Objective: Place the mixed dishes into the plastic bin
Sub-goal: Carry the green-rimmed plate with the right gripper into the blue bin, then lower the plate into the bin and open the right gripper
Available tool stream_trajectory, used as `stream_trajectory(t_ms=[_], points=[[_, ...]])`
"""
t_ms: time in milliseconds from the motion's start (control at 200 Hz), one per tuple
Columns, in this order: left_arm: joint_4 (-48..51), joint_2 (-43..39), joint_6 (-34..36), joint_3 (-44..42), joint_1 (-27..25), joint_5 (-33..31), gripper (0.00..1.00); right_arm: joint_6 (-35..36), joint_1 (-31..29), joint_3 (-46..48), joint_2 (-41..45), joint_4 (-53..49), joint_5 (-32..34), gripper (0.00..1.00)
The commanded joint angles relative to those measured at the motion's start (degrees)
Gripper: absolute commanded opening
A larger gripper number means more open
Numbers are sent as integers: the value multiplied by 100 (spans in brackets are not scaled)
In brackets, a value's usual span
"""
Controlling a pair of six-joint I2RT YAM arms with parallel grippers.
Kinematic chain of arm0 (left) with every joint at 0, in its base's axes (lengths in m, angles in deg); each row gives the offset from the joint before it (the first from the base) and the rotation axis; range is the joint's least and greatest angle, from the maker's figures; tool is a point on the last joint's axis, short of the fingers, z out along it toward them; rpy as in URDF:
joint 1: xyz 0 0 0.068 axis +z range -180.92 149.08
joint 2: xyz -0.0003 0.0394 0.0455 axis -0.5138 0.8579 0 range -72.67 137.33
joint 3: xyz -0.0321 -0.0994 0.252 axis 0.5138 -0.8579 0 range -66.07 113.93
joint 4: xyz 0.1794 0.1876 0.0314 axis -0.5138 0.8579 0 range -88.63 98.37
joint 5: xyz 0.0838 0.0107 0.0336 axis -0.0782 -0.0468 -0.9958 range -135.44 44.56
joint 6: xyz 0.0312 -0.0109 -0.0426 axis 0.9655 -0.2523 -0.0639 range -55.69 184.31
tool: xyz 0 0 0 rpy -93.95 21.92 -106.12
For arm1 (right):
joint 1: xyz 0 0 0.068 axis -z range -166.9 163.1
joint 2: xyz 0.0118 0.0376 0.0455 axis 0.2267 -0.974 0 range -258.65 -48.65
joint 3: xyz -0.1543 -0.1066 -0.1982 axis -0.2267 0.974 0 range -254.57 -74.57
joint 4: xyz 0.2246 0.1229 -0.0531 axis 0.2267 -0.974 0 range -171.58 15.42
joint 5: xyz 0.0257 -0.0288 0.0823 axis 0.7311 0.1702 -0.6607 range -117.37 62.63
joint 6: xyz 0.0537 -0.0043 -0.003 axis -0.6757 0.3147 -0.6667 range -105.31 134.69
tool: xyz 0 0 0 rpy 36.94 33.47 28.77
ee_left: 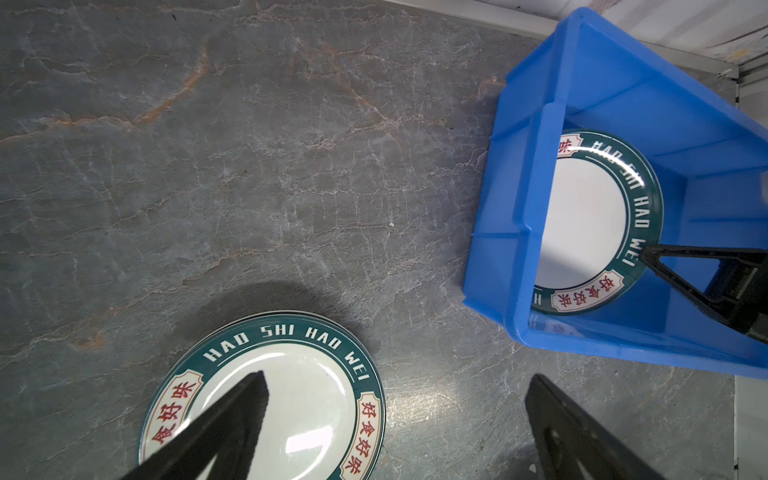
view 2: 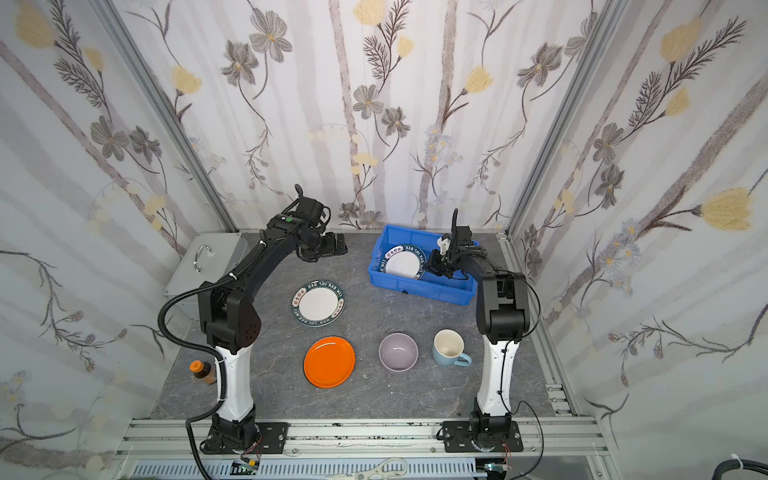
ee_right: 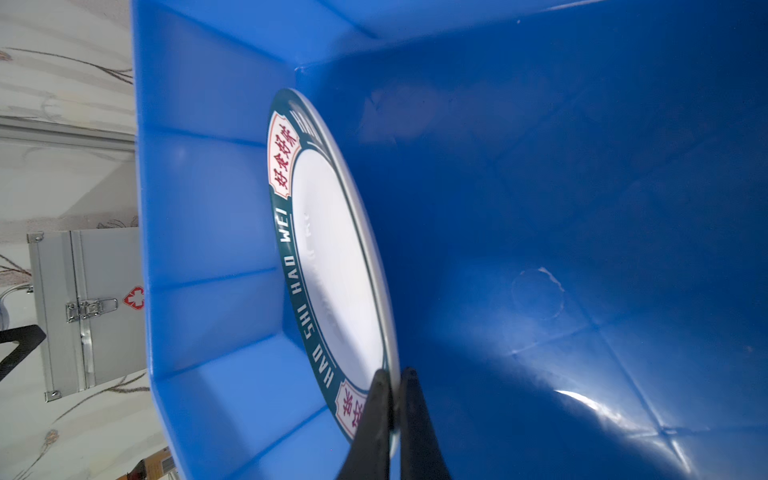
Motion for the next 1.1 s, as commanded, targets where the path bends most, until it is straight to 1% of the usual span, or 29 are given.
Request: stream_trajectory(t_ms=[0,230,415,530,669,709,749,789,864,1014,1054,1094], points=[[-84,-135,71,-161,12,-124,100,40,-129,5,-82,247,-272,0],[-149,-338,77,-502,11,-45,100,119,-334,93,-194,201,-370,1],[-213,-554,69,-825,12,-107,100,233,-344,129,-194,136,-374,5],[-269,-664,34,-1038,12,-159,100,375,-353,78,-164,1,-317,21],[-261,-778,25,-1216,12,-258,100,534,-401,78,63,-96,-31,39],[-260,-825,25,-1275,10,-304,100,602,-424,86,154,-130,17,43],[-252,-872,41,-1352,19,-337,100,700,-455,95,260,-165,21,42],[-230,-937,49,-1434,24,-389,100,760,-501,108,395,-207,102,42],[-195,-1109,66,-1673,65,-533,99,873,-599,157,703,-253,288,50],[-385,-1669,38,-2546,322,-599,99,1036,-962,42,1318,-489,930,49],[-448,-1826,11,-2820,420,-622,99,1027,-1123,-101,1427,-628,1233,47],[-527,-1981,-31,-3080,516,-607,99,1046,-1395,-340,1495,-886,1746,48]])
